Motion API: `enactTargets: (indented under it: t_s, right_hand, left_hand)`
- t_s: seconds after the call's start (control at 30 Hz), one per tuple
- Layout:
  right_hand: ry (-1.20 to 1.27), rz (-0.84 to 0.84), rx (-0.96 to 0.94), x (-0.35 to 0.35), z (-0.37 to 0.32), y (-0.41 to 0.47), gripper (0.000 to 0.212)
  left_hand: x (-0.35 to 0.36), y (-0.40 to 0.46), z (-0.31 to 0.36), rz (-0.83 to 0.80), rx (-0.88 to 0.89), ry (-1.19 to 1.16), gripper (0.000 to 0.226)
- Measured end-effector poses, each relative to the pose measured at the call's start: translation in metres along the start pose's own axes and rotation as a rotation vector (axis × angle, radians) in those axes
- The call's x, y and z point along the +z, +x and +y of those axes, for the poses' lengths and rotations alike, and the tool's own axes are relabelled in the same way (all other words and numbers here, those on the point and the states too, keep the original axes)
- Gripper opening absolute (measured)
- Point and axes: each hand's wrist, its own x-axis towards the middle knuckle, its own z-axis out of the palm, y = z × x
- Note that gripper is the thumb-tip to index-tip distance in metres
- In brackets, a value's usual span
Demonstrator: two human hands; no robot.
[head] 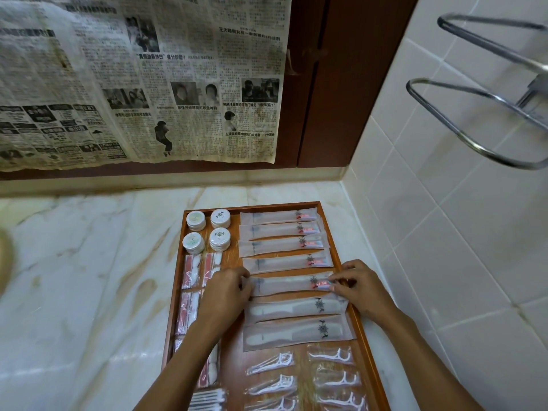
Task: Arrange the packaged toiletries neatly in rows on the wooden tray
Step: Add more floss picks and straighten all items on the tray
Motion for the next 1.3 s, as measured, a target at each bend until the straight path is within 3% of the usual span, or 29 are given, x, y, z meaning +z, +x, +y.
enactTargets:
  t_s: [0.37, 0.57, 1.07, 1.3]
  right_hand:
    - [0.125, -0.018, 0.016, 0.002, 0.003, -0.022, 0.020]
    - [-0.026, 0.003, 0.012, 0.014, 0.007, -0.031, 0.021]
    - [-0.081, 0.074, 0.018, 0.020, -0.001, -0.035, 0.024]
    - [0.109, 0.110, 0.060, 0.014, -0.005, -0.044, 0.016]
  left_hand:
    - [-0.013, -0.018, 0.001, 0.028, -0.009, 0.072, 0.024]
    - [-0.009, -0.039, 0.000, -0.068, -0.028, 0.056, 0.018]
    - [-0.006, -0.042, 0.001, -0.038, -0.042, 0.078, 0.014]
    - [-0.009, -0.052, 0.005, -0.048, -0.087, 0.086, 0.012]
